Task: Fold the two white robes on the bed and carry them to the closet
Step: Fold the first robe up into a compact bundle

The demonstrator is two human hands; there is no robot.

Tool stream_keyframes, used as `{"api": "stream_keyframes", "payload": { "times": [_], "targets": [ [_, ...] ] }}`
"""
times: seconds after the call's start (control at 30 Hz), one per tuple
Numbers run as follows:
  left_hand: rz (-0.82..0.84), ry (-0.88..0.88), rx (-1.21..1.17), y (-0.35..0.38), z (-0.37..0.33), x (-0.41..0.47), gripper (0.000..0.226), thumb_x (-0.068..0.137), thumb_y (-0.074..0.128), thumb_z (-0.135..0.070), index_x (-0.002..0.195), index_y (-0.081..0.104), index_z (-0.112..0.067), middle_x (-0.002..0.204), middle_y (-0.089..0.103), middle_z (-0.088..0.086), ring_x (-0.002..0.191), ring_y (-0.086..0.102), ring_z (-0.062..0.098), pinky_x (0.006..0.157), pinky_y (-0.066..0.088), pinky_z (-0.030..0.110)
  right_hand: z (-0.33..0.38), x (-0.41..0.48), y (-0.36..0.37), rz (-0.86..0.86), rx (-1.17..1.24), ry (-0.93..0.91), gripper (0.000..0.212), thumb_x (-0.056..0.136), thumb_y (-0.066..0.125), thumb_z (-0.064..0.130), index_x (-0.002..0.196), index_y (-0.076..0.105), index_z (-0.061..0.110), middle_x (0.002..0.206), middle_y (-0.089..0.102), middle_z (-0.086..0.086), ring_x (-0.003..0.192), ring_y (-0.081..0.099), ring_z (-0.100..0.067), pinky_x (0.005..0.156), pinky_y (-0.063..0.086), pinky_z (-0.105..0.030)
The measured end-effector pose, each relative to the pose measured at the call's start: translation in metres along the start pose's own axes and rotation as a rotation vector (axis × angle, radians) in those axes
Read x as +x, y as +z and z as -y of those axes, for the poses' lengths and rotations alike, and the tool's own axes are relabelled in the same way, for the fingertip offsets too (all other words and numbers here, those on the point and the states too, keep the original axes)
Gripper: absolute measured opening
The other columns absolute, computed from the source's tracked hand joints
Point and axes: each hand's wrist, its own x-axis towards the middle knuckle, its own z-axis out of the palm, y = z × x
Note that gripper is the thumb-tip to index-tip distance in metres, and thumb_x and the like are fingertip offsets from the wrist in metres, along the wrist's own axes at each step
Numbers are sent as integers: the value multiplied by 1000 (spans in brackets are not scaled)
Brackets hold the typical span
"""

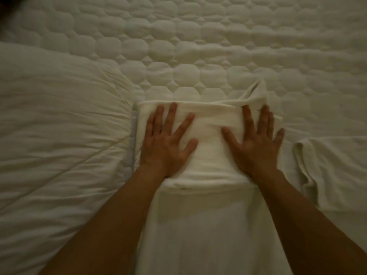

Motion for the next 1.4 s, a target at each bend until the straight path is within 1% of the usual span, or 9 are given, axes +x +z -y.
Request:
{"api": "stream_keyframes", "payload": {
  "times": [0.3,0.4,0.5,0.7,0.97,1.1,1.27,1.33,1.4],
  "targets": [
    [138,-7,32,-16,-5,4,82,86,21,-81,156,-2,-47,168,-14,4,153,-15,33,122,-2,56,13,-8,-13,-1,-63,29,83,87,11,85,156,-9,44,167,-16,-10,154,-13,-28,117,-10,-64],
    [151,78,79,-34,-10,-27,77,88,18,-81,155,-3,-50,166,-20,2,151,-21,33,119,-7,62,29,-47,-25,-61,-36,-150,79,91,19,79,157,-4,44,166,-17,-12,153,-14,-32,119,-8,-63],
    [158,167,75,-30,5,-79,78,86,22,-85,155,5,-52,168,-10,2,154,-9,31,119,7,64,10,-98,-9,57,-119,-298,81,85,18,87,155,-2,52,167,-16,-7,154,-12,-26,121,-4,-61],
    [108,171,30,-10,18,-83,81,83,25,-87,154,15,-51,169,-1,5,155,-3,33,120,8,61,-60,-80,-10,117,-31,-3,82,78,19,90,149,-11,61,168,-8,-14,155,-8,-24,123,0,-55],
    [226,115,69,-17,12,-77,77,83,13,-87,151,-7,-57,167,-17,2,154,-13,31,121,-4,58,-37,-91,-31,147,-227,102,78,86,14,86,153,-10,53,166,-13,-17,154,-12,-32,122,-4,-53],
    [348,46,143,-46,-9,-82,73,88,12,-81,153,-7,-52,167,-16,4,154,-11,30,121,-6,58,-4,-154,-46,39,-29,13,72,96,25,70,157,-3,45,167,-11,-15,154,-8,-32,123,-2,-53],
    [172,140,-181,-91,-55,-221,73,94,27,-70,157,0,-44,169,1,7,155,3,32,121,10,54,-37,-294,-50,184,90,-104,78,92,21,79,153,-17,48,164,-27,-10,150,-26,-28,122,-9,-55],
    [151,213,-152,-91,-77,-310,72,96,34,-67,158,12,-39,168,6,8,155,7,32,121,15,57,-60,-354,-42,161,52,-153,79,94,23,77,156,-11,44,164,-25,-12,151,-25,-30,121,-6,-58],
    [259,253,-57,-78,-103,-388,70,96,33,-68,158,18,-38,168,10,8,154,13,33,117,20,63,-78,-405,-31,149,47,-204,76,96,28,73,159,3,38,167,-12,-15,154,-12,-32,121,2,-61]
  ]
}}
